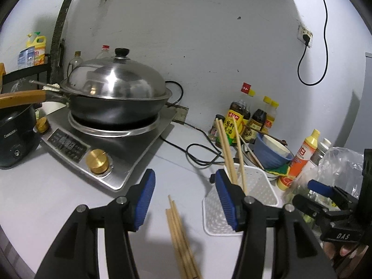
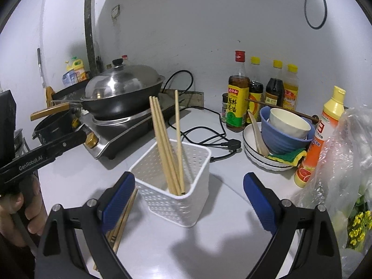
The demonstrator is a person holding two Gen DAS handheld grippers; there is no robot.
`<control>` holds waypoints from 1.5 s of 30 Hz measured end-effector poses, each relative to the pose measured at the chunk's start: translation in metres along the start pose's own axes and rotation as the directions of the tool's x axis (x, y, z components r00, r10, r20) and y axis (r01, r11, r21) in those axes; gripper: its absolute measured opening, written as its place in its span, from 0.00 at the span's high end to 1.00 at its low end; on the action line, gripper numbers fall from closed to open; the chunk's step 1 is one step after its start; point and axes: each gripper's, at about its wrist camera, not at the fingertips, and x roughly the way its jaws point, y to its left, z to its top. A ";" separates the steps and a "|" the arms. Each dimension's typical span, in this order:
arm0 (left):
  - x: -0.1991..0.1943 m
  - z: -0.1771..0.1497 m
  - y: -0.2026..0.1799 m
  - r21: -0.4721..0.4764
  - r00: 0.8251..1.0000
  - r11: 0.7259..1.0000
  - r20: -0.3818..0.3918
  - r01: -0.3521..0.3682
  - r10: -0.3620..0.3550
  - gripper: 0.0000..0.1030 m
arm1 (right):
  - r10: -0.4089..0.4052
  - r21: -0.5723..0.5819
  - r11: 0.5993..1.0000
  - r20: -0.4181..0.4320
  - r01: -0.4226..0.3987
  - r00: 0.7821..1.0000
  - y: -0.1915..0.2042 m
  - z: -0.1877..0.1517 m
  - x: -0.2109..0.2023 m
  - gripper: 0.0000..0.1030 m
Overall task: Organize utensils
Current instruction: 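Withdraw both grippers from the holder back toward the loose chopsticks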
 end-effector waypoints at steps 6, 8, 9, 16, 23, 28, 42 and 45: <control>-0.007 -0.012 0.020 -0.010 1.000 1.000 -0.013 -0.010 0.010 0.48 | -0.003 -0.025 1.000 -0.016 0.002 1.000 0.020 -0.003 0.002 0.09; -0.008 -0.016 0.026 -0.018 1.000 1.000 -0.017 -0.013 0.013 0.48 | -0.002 -0.036 0.999 -0.023 0.001 1.000 0.028 -0.004 0.003 0.09; -0.009 -0.018 0.031 -0.024 1.000 1.000 -0.021 -0.015 0.015 0.48 | -0.002 -0.042 0.999 -0.026 0.001 1.000 0.031 -0.005 0.004 0.09; -0.018 -0.030 0.059 -0.051 0.999 0.998 -0.027 -0.033 0.031 0.48 | -0.004 -0.061 0.998 -0.038 0.001 0.999 0.051 -0.012 0.008 0.09; -0.024 -0.043 0.078 -0.062 0.999 0.997 -0.033 -0.043 0.041 0.48 | 0.000 -0.068 0.998 -0.047 -0.004 0.999 0.066 -0.020 0.011 0.09; -0.023 -0.057 0.092 -0.077 0.997 0.995 -0.056 -0.056 0.052 0.48 | 0.023 -0.102 0.994 -0.108 -0.034 0.994 0.077 -0.032 0.021 0.59; -0.022 -0.083 0.123 -0.091 0.994 0.992 -0.078 -0.083 0.076 0.48 | 0.083 -0.034 0.995 -0.169 -0.090 0.982 0.086 -0.069 0.070 0.29; -0.023 -0.084 0.128 -0.099 0.994 0.991 -0.073 -0.084 0.077 0.48 | 0.091 -0.060 0.992 -0.240 -0.109 0.966 0.090 -0.066 0.069 0.19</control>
